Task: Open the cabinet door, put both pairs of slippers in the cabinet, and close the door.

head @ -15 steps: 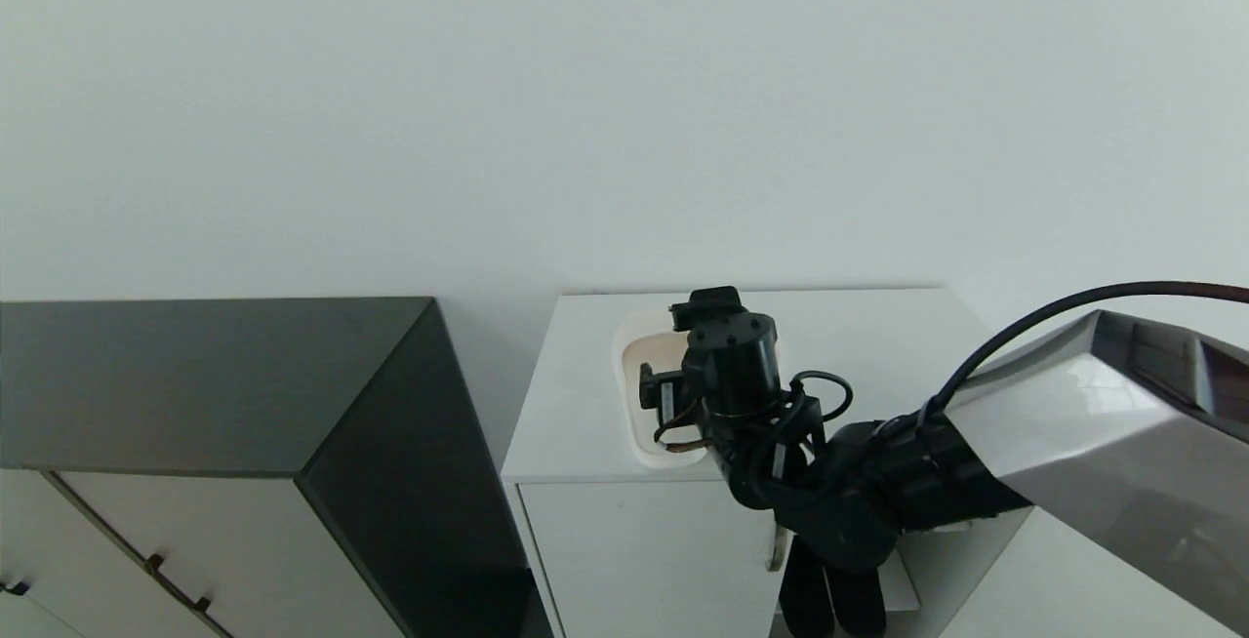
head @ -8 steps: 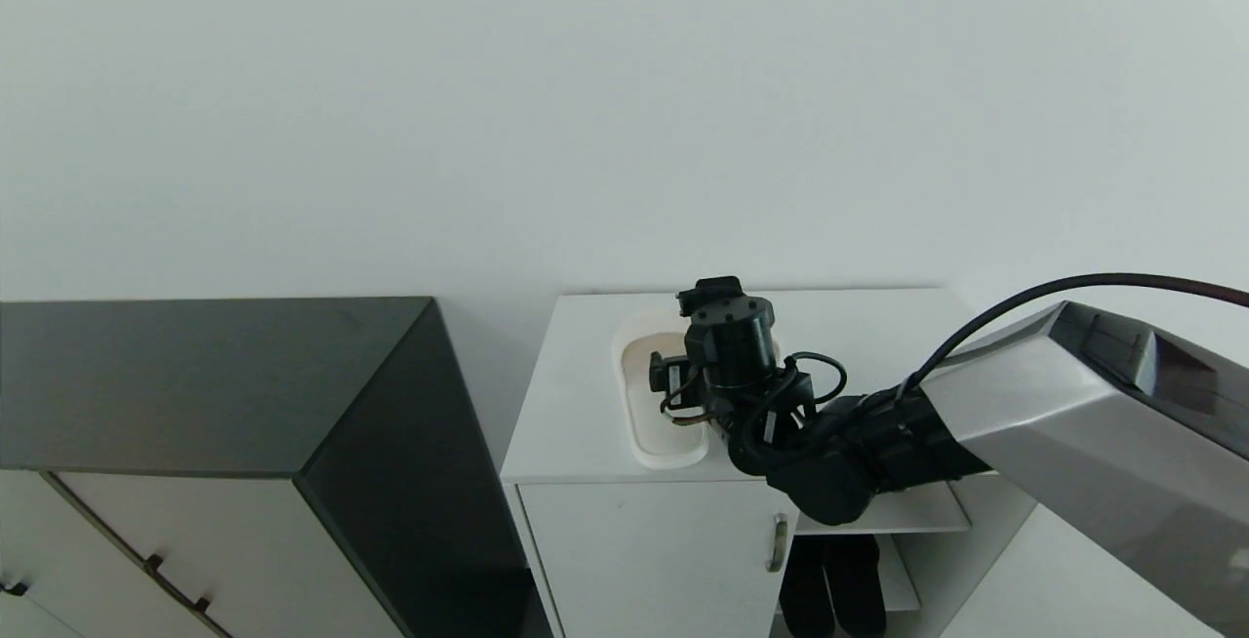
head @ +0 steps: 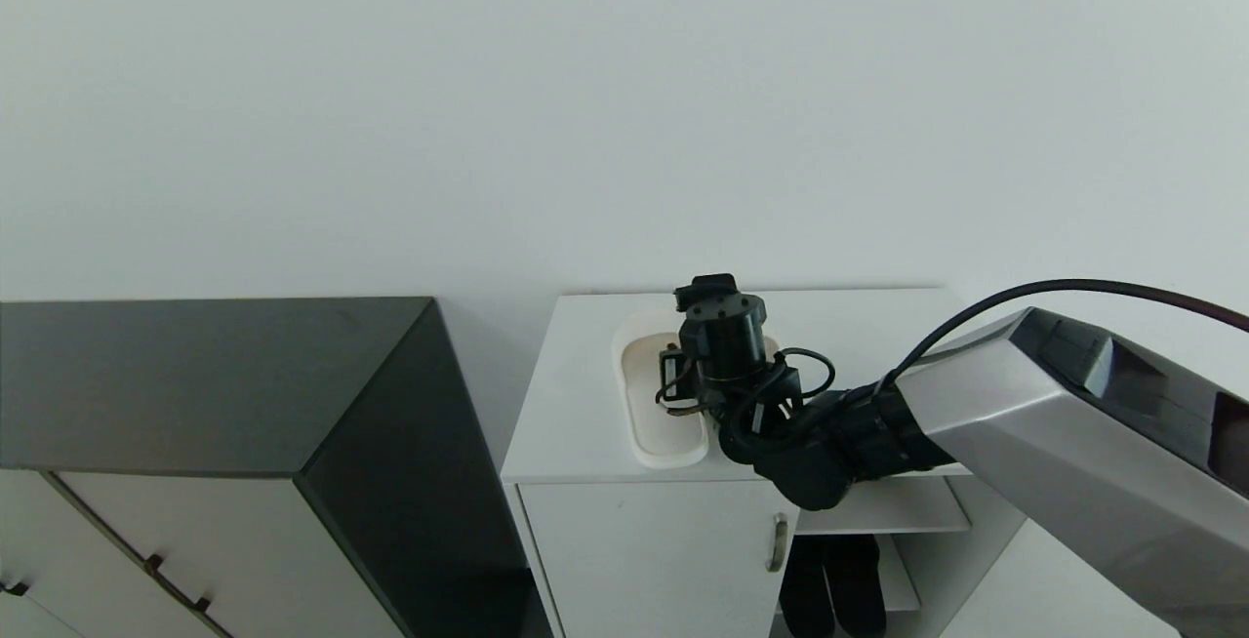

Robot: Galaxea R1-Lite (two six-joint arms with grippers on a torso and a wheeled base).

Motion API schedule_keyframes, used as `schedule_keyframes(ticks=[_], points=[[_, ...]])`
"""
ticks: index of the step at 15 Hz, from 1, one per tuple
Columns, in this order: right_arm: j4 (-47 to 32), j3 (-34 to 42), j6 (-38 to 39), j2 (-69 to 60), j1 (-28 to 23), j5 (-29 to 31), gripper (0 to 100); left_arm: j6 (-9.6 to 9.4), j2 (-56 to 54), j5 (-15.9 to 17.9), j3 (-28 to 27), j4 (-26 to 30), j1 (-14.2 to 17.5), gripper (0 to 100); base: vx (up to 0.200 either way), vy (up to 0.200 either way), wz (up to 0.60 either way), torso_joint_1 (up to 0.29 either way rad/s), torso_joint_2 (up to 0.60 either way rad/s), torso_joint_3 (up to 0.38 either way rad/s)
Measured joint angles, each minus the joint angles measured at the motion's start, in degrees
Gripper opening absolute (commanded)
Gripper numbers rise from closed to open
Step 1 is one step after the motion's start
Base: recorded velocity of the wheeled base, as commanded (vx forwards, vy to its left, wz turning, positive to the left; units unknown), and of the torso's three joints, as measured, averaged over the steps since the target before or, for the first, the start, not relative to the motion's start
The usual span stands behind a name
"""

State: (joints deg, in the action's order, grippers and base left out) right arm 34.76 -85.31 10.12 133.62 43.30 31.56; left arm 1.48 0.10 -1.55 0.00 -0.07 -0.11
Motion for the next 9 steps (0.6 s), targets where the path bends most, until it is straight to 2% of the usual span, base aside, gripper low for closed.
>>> schedule_keyframes(ticks=[5, 9], points=[[-0.38, -0.88, -0.07, 0.43, 0.02, 0.16, 0, 0.00, 0.00, -0.01, 0.00, 0.00, 0.01, 0, 0.000, 0.000, 0.00, 0.000, 0.00, 0.000], [-0.35, 5.10, -0.09, -5.27, 1.02, 0.24, 0, 0.00, 0.00, 0.00, 0.00, 0.00, 0.01, 0, 0.000, 0.000, 0.00, 0.000, 0.00, 0.000]])
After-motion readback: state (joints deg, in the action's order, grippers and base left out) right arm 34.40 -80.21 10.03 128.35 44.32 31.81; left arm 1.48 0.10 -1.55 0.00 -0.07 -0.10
